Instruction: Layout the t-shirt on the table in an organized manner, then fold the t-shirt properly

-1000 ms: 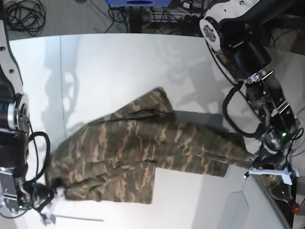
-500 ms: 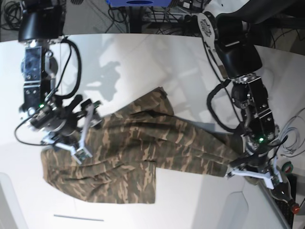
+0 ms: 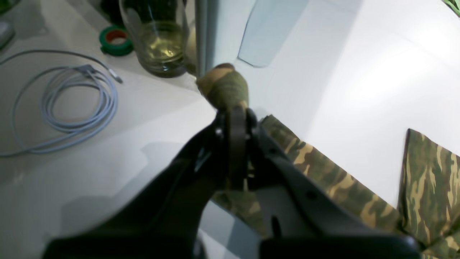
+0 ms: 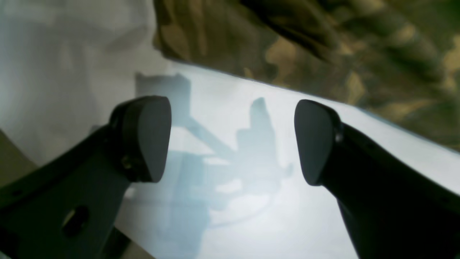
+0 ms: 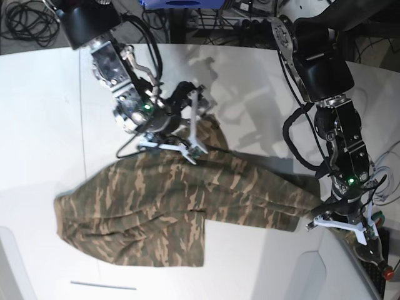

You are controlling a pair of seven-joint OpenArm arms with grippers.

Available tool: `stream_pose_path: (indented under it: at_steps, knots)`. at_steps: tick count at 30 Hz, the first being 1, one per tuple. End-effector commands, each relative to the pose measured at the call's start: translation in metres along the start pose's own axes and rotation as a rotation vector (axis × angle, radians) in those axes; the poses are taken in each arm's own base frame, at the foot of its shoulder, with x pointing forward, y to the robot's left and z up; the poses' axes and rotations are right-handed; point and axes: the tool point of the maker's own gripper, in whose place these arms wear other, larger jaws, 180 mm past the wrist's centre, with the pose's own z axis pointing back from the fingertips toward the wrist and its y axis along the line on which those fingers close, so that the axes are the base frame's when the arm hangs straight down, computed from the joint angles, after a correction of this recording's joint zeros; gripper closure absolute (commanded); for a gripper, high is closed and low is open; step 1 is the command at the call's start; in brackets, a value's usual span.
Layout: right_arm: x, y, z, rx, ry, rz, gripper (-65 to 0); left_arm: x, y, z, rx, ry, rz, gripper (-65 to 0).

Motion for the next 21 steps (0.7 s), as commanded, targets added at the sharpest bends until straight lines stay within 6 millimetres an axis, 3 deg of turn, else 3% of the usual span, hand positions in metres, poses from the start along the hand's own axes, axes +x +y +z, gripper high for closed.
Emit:
stream_pose_path:
  at_steps: [1,7,12,14,15,17,18,21]
  knots:
    - [0.028,-0.004,0.001,-0.006,-0.066,0.006,-50.6,0.025,-0.004,0.002,-0.01,-0.071,0.004,0.0]
    - [0.045,0.001,-0.021,0.025,-0.054,-0.011,-50.6,0.023,-0.003,0.001,-0.008,-0.065,0.003,0.0]
    - [0.019,-0.005,-0.046,0.04,0.032,-0.028,-48.6,0.023,-0.002,0.0,-0.006,-0.065,0.001,0.0]
    - [0.012,-0.004,-0.048,0.043,0.046,-0.035,-40.1,0.027,0.003,0.0,0.003,-0.072,-0.01,0.0]
    - [0.01,-0.003,-0.048,0.045,0.051,-0.035,-31.1,0.027,0.005,0.0,0.006,-0.072,-0.013,0.0]
    - [0.006,-0.001,-0.04,0.042,0.064,-0.033,-6.2,0.029,0.007,0.0,0.009,-0.075,-0.017,0.0]
    - [0.001,-0.006,-0.034,0.026,0.069,-0.028,0.0,0.032,0.012,-0.001,0.017,-0.081,-0.026,0.0]
    - [-0.009,-0.023,0.001,-0.04,0.07,0.008,-3.3,0.037,0.019,-0.001,0.028,-0.089,-0.041,0.0]
